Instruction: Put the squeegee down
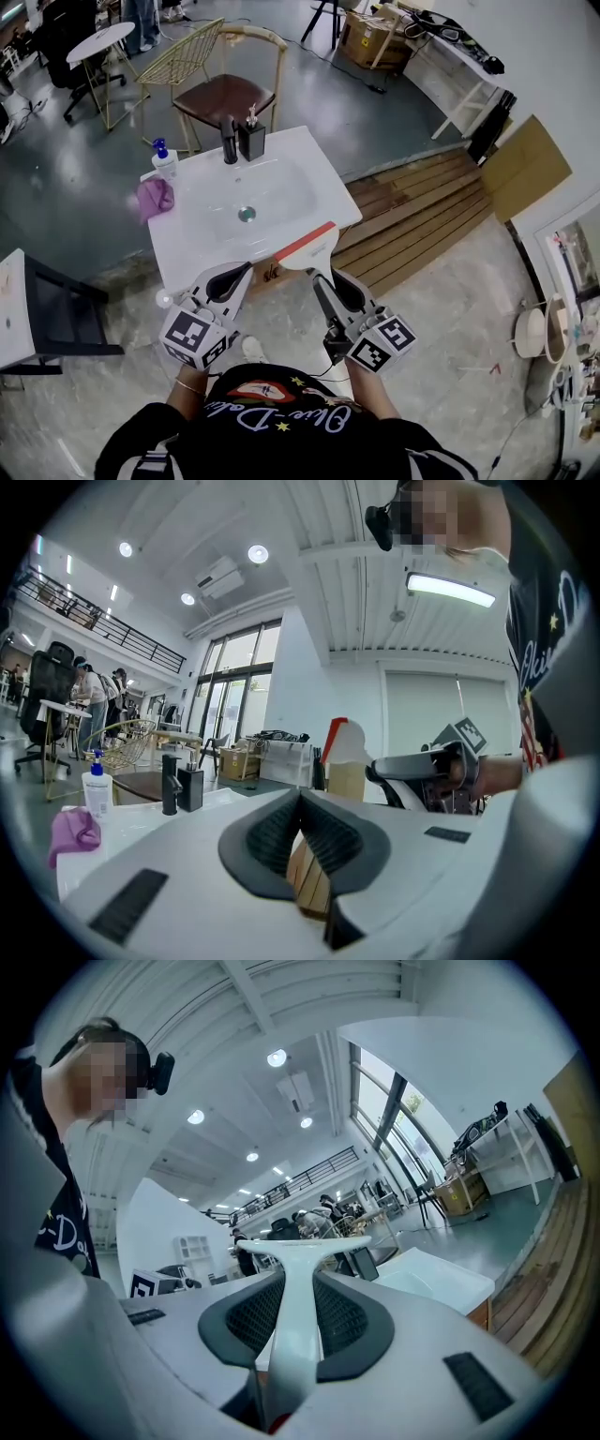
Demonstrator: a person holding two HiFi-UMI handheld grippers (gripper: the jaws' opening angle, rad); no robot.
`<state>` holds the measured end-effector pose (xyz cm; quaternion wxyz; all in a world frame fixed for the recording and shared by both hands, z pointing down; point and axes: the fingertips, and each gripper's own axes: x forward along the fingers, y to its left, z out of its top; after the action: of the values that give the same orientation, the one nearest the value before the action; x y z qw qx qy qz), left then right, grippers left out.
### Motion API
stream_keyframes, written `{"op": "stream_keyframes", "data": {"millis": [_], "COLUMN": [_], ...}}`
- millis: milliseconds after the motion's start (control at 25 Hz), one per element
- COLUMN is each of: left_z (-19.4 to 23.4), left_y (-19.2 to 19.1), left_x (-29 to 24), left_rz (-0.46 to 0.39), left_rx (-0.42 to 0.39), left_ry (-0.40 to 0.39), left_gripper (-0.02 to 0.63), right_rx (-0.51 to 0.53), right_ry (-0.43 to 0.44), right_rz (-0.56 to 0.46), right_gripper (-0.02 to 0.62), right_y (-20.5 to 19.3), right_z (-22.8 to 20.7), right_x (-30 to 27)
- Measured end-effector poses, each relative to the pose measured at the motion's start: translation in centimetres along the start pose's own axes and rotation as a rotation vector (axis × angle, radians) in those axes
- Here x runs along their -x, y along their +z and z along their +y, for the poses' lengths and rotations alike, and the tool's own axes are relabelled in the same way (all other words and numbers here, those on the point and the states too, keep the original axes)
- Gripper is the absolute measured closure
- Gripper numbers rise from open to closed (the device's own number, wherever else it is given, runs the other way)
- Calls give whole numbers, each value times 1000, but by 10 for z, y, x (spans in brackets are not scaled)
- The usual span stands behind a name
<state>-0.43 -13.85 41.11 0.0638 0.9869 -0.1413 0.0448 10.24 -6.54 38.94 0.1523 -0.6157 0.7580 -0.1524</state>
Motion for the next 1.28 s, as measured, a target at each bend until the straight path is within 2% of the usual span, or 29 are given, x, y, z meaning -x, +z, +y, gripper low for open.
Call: {"op": "stream_keyframes", "data": {"millis": [640,960,1280], "left_z": [47,48,55], "left_y": [1,-2,1], "left_x": [-20,-26,-29], "left_rz": [-12,-5,-11], "left_rx": [3,11,19], "left_ry": [-10,-30,50], "left_gripper": [601,600,601], "right_rx": [-11,-23,-19], "right_ry": [-33,-56,8], "right_rz": [-17,1,34], "right_gripper": [488,486,488], "right_y": [2,-2,5], "right_z": [-20,-25,-37], "right_x": [-38,-38,-52]}}
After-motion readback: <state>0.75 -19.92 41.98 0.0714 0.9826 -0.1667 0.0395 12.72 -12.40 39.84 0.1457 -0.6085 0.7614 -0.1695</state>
